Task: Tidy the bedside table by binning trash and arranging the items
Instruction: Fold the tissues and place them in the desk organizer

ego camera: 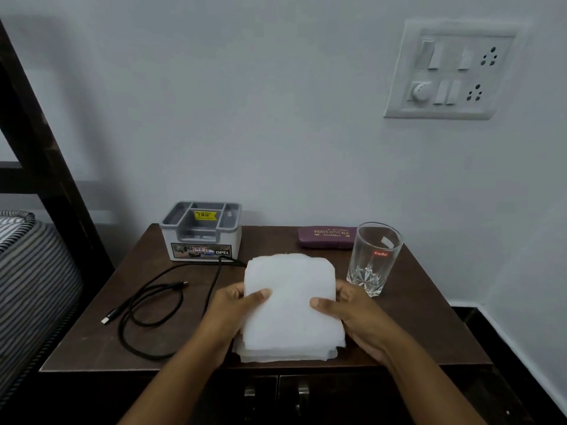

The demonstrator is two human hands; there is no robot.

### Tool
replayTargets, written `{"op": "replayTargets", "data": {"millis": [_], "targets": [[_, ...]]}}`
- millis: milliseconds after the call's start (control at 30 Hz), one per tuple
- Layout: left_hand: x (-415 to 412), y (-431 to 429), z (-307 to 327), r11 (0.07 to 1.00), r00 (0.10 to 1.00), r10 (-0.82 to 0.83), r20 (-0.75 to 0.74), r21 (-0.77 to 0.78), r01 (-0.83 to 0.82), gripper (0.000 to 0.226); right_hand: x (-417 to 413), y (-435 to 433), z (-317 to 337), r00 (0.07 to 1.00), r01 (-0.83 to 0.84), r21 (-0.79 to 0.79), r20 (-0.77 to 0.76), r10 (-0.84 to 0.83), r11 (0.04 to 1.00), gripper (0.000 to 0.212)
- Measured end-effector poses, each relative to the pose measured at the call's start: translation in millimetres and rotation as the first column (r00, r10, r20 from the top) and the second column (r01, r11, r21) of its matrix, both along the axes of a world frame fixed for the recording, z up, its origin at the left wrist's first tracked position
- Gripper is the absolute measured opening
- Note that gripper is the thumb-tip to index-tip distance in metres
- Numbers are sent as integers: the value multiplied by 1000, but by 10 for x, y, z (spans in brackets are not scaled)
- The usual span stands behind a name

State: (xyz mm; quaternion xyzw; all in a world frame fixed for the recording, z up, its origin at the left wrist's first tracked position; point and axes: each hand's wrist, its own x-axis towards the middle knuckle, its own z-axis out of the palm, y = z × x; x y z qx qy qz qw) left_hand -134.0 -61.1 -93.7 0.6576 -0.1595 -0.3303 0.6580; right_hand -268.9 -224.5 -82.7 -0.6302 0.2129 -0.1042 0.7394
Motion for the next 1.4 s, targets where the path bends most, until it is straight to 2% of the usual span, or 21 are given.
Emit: {"op": "replayTargets", "data": {"millis": [167, 267, 433, 600, 733, 933, 1100, 1167, 1267, 1334, 1400], "targets": [[38, 84, -28, 991, 992, -125, -4, 48, 125, 19, 26, -39, -77, 999, 35, 12, -26, -35, 999, 20], [65, 72, -51, 992, 994, -108, -2, 63, 108, 20, 47, -54, -97, 999, 17, 42, -31, -15, 999, 21], [52, 65, -44, 997, 996, -79, -29, 6, 79, 20, 81, -57, -127, 996, 85, 76, -31, -83, 993, 22], [36, 98, 18, 994, 991, -102, -86, -46, 99, 24, 59, -21, -95, 996, 78, 1, -43, -78, 997, 24], [91, 120, 20, 993, 981, -98, -168, -79, 86, 25, 45, -20, -81, 996, 82, 3, -37, -81, 997, 33], [89, 97, 11, 995, 975, -50, -215, -96, 30, 22, 58, -25, -131, 996, 84, -20, -16, -84, 996, 41], [85, 65, 48, 997, 956, 29, -292, -66, -50, 21, 60, 32, -176, 989, 144, -173, 12, -144, 974, 45], [73, 27, 26, 998, 969, 54, -242, -5, -57, 16, 74, 51, -208, 984, 178, -269, 25, -178, 946, 50], [39, -3, 45, 989, 1000, 13, -7, 146, -11, 28, 75, 68, -231, 980, 195, -319, 34, -195, 928, 55], [25, -3, 101, 983, 997, -14, 74, 182, 0, 31, 42, 73, -188, 980, 198, -271, 43, -193, 942, 48], [16, 9, 207, 993, 999, -19, 51, 120, 13, 32, -10, 99, -84, 975, 213, -91, 92, -204, 973, 33]]}}
